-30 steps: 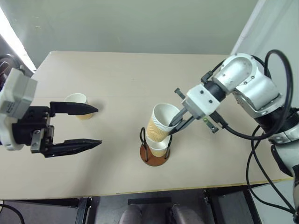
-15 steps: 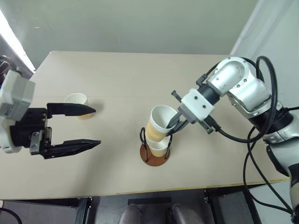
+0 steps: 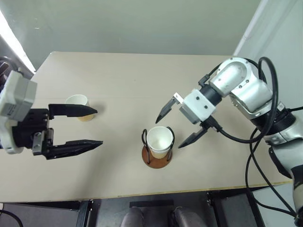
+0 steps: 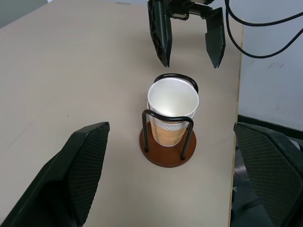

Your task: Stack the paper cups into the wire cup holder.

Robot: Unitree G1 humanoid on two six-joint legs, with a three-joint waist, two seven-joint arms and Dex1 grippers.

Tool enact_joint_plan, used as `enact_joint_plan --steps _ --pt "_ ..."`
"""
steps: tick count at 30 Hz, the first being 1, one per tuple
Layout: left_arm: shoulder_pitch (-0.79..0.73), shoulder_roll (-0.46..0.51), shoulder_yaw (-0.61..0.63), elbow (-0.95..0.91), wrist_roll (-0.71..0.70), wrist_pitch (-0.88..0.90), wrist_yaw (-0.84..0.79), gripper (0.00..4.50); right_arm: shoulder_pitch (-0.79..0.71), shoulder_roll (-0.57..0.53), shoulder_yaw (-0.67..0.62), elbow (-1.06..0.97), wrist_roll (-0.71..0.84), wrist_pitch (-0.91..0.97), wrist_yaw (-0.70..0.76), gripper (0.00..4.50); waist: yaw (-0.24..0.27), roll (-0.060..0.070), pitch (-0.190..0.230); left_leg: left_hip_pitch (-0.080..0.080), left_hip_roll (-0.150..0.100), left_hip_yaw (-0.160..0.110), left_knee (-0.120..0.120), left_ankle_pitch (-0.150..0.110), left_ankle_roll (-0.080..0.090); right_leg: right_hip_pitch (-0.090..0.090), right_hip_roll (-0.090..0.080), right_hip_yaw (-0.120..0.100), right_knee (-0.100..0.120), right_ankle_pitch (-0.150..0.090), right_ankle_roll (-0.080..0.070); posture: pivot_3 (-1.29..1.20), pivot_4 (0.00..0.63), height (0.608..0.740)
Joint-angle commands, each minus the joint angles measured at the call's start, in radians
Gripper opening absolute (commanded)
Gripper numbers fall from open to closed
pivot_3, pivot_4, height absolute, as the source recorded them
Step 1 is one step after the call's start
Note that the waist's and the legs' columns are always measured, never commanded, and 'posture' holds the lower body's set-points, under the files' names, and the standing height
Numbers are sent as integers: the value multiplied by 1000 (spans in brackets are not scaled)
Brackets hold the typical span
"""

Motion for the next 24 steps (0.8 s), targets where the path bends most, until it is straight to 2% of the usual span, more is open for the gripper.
enact_joint_plan --steps 1,4,6,8,10,14,17,20,24 --pt "-28 19 4 27 37 -38 13 4500 -40 3 -78 44 -13 -8 3 4480 0 0 0 0 0 0 0 0 0 0 0 0 0 0 0 0 150 740" --pt "-44 24 -16 59 84 -67 27 4500 -54 1 -111 101 -4 5 3 4480 2 0 0 0 0 -3 0 0 0 -1 0 0 0 0 0 0 150 740" --pt "-110 46 -111 202 244 -153 155 4500 -68 -41 -203 199 153 141 3 4480 7 0 0 0 0 -5 0 0 0 -1 -1 0 0 0 -1 0 150 740" --pt "-131 95 -214 309 407 -275 192 4500 -76 -94 -301 340 245 233 3 4480 15 0 0 0 0 -8 0 0 -1 -2 -2 -1 1 0 -2 0 150 740" --pt "-155 133 -306 382 508 -373 186 4500 -82 -109 -353 459 196 246 3 4480 25 -1 0 0 0 -9 -1 1 -1 -2 -4 -1 0 0 -3 0 150 740" --pt "-334 138 -531 575 685 -554 185 4500 -99 -132 -441 674 101 246 -3 4480 31 -1 -1 -1 -2 -9 -3 0 -1 -5 -6 -2 0 -1 -4 0 150 740" --pt "-493 86 -681 703 790 -655 139 4500 -46 -181 -477 658 130 256 3 4480 33 0 0 -6 -2 -9 -4 2 -4 -11 -6 -3 3 0 -5 0 150 740" --pt "-623 23 -784 827 872 -725 85 4500 25 -226 -517 540 197 319 3 4480 36 0 0 -8 -2 -8 -5 3 -5 -13 -6 -3 3 0 -5 0 150 740" --pt "-706 -15 -891 952 985 -812 6 4500 128 -288 -589 362 256 401 3 4480 32 0 0 -10 -2 -8 -6 3 -6 -13 -6 -3 2 0 -4 0 150 740"
